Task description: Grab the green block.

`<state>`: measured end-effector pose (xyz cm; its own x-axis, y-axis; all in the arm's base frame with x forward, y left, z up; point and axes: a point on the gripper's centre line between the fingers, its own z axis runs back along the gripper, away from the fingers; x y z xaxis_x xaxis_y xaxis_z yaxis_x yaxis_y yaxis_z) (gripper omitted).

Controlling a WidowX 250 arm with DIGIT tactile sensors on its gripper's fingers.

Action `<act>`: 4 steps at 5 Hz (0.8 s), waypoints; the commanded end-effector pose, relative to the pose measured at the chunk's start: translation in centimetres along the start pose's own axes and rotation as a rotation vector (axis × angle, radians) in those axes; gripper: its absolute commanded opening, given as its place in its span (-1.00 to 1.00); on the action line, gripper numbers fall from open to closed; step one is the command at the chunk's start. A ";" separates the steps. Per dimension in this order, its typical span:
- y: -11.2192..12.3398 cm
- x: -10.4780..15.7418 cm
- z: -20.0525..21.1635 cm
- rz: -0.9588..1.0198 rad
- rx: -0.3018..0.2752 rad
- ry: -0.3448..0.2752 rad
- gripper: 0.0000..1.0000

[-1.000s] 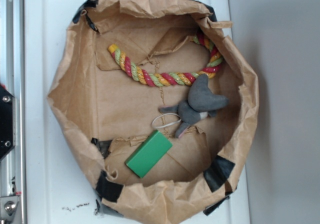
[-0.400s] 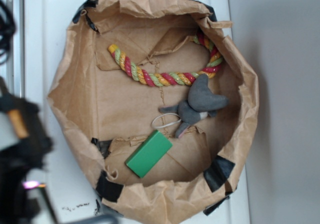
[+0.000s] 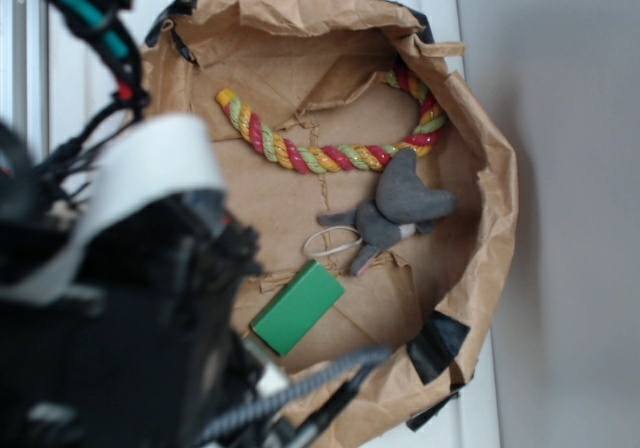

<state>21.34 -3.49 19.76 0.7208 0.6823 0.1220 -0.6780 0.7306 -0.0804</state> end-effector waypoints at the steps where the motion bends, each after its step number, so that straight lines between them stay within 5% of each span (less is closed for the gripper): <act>1: 0.3 1.0 0.7 0.028 -0.025 -0.026 1.00; 2: 0.3 1.0 0.7 0.028 -0.025 -0.026 1.00; 4: -2.2 3.6 -7.1 0.050 0.061 -0.050 1.00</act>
<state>26.01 -3.25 12.14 0.6989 0.7006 0.1439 -0.7087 0.7055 0.0071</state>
